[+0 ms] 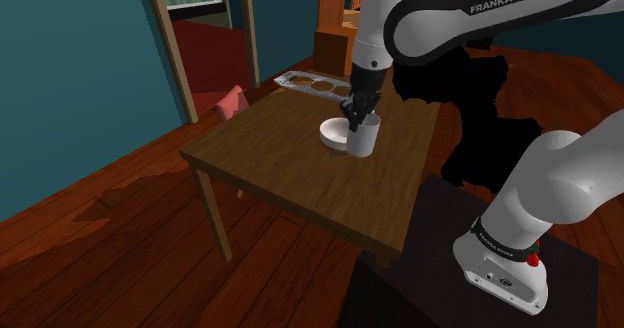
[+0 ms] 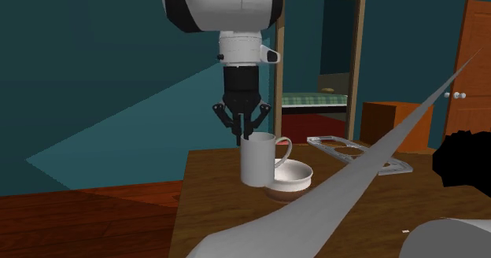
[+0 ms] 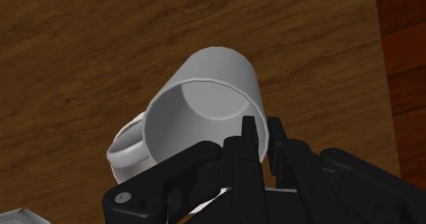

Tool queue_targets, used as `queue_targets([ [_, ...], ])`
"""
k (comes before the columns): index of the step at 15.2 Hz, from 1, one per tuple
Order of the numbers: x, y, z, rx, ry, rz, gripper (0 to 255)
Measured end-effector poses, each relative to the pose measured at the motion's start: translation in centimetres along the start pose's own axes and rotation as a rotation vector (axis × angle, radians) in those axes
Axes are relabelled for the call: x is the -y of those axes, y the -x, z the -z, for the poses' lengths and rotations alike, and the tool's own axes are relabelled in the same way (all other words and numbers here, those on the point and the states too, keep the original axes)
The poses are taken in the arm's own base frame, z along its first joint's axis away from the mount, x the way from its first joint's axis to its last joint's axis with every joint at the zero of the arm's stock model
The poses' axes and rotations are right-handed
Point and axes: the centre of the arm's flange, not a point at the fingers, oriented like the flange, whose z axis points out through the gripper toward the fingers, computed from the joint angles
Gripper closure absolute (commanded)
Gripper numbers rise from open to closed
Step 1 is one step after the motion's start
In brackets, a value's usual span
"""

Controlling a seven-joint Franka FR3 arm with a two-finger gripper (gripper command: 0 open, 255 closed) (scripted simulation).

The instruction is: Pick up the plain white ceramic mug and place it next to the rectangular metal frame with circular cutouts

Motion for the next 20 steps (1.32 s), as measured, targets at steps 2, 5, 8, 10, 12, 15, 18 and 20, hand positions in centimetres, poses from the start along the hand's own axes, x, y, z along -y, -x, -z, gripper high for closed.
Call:
queue_targets([
  [2,0.1,0.0,1.1,0.000,0.000,0.000,255],
  [5,0.0,-0.1,2.7,0.000,0.000,0.000,255],
  [8,0.0,-0.2,4.3,0.000,0.000,0.000,255],
  [10,0.1,-0.4,5.4,0.000,0.000,0.000,255],
  [12,0.0,-0.5,6.4,0.000,0.000,0.000,255],
  [15,-0.3,-1.0,7.2,0.000,0.000,0.000,255],
  [18,-2.2,-3.9,6.4,0.001,0.000,0.000,255],
  [20,-4.0,-5.5,5.8,0.001,0.000,-0.001,255],
])
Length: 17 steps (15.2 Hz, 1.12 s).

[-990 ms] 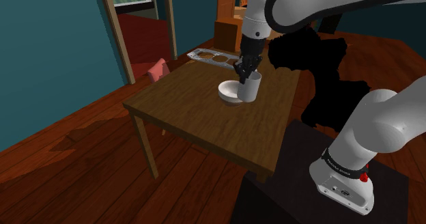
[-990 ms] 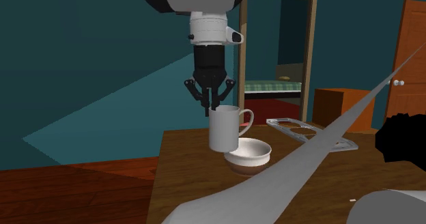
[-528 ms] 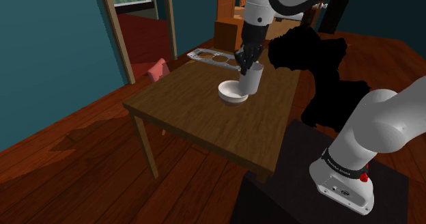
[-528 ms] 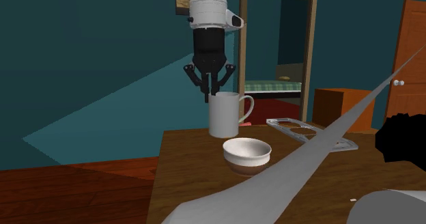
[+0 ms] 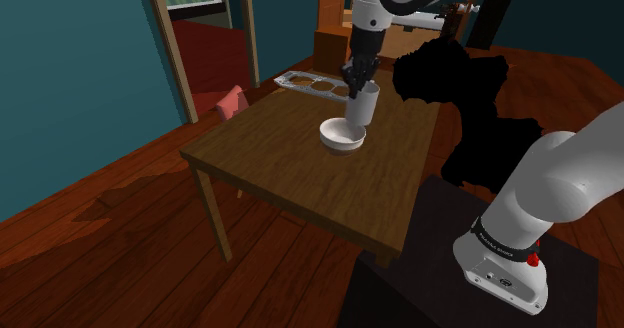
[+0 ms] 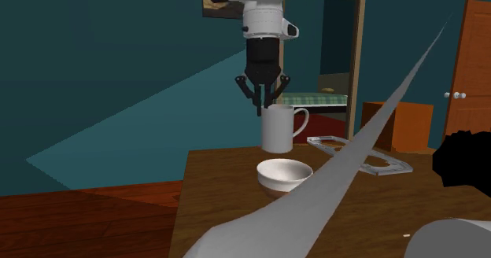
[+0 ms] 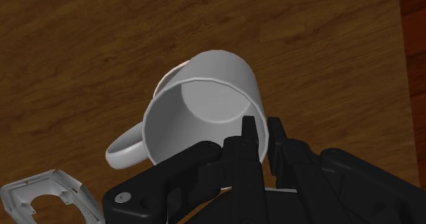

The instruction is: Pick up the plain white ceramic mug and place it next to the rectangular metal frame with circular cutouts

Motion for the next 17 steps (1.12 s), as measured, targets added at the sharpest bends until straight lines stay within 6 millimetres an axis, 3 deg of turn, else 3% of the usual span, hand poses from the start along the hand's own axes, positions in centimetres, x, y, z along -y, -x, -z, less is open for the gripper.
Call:
queue_targets([
  [17,-12.7,-17.5,-5.8,0.000,0.000,0.000,255],
])
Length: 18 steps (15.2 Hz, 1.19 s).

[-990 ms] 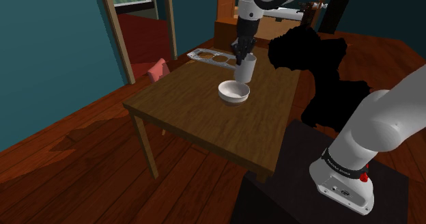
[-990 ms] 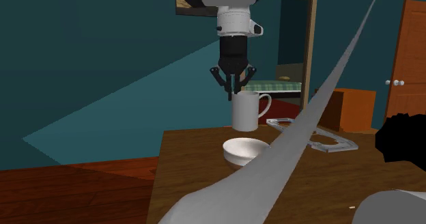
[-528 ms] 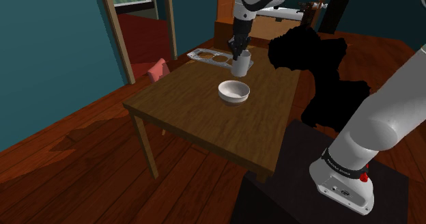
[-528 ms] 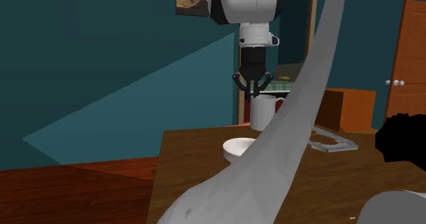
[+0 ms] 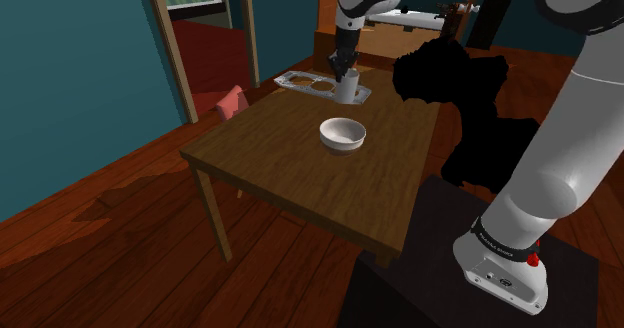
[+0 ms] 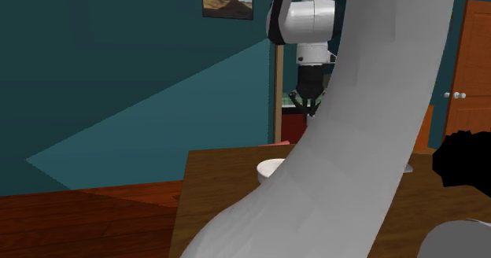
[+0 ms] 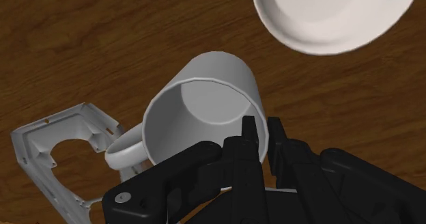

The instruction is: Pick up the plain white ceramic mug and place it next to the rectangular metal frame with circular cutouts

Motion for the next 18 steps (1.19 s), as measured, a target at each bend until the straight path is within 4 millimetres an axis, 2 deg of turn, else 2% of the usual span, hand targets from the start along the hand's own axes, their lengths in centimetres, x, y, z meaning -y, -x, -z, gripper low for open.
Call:
queue_targets([
  [3,-2.6,-2.6,-0.8,0.000,0.000,0.000,255],
  [9,-6.6,-9.2,-2.9,-0.001,0.000,0.000,255],
  [12,-9.4,-12.1,-4.0,0.000,0.000,0.000,255],
  [14,-10.2,-13.0,-5.0,0.000,0.000,0.000,255],
  [18,-10.3,-13.2,-7.1,0.000,0.000,0.001,255],
])
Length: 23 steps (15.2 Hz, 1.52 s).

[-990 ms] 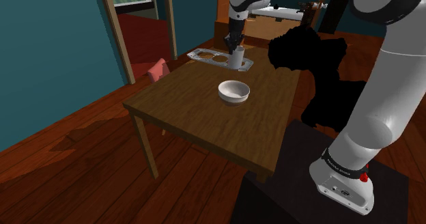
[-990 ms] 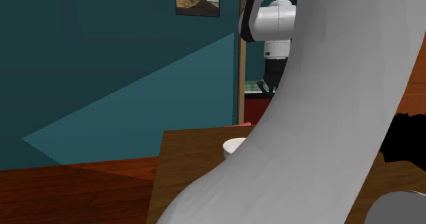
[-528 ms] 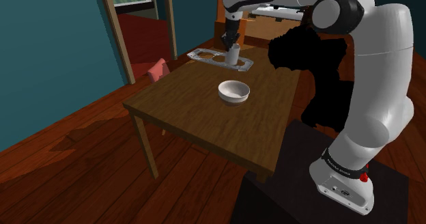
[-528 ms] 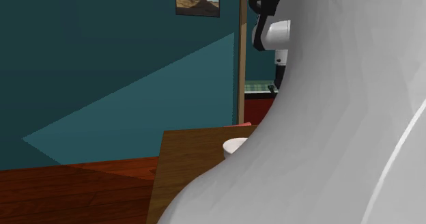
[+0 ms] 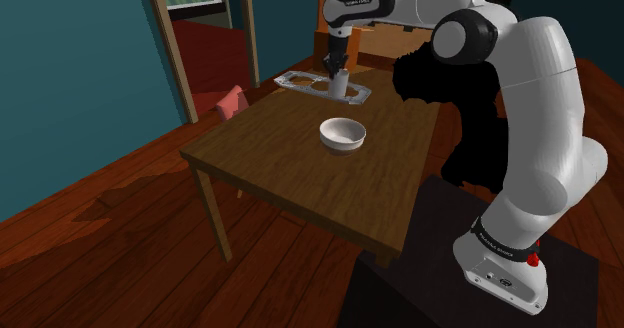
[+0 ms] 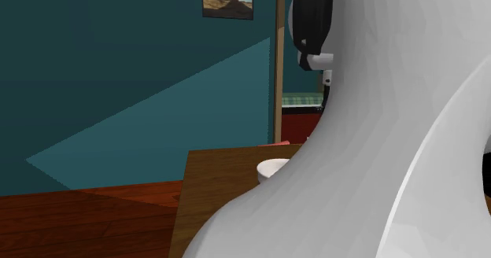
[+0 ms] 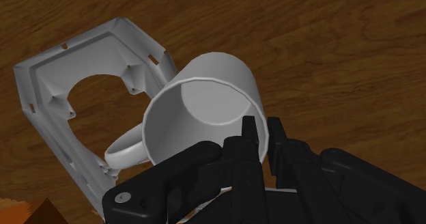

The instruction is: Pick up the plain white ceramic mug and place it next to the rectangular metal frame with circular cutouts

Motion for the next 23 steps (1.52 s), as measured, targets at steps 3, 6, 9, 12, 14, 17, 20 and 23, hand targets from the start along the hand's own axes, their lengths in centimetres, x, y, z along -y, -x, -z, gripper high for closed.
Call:
queue_targets([
  [3,0.1,0.1,-1.5,0.000,0.000,0.000,255],
  [6,0.0,0.3,-3.0,0.000,0.000,0.000,255],
  [9,0.0,0.3,-4.3,0.000,0.000,0.000,255],
  [12,0.0,0.3,-4.4,0.000,0.000,0.000,255],
  [14,0.0,0.3,-4.4,-0.001,0.000,0.000,255],
  [17,0.0,0.3,-4.4,-0.001,0.000,0.000,0],
  [20,0.0,0.3,-4.4,-0.001,0.000,0.000,0],
  [23,-0.3,0.3,-2.8,-0.001,0.000,0.000,0],
])
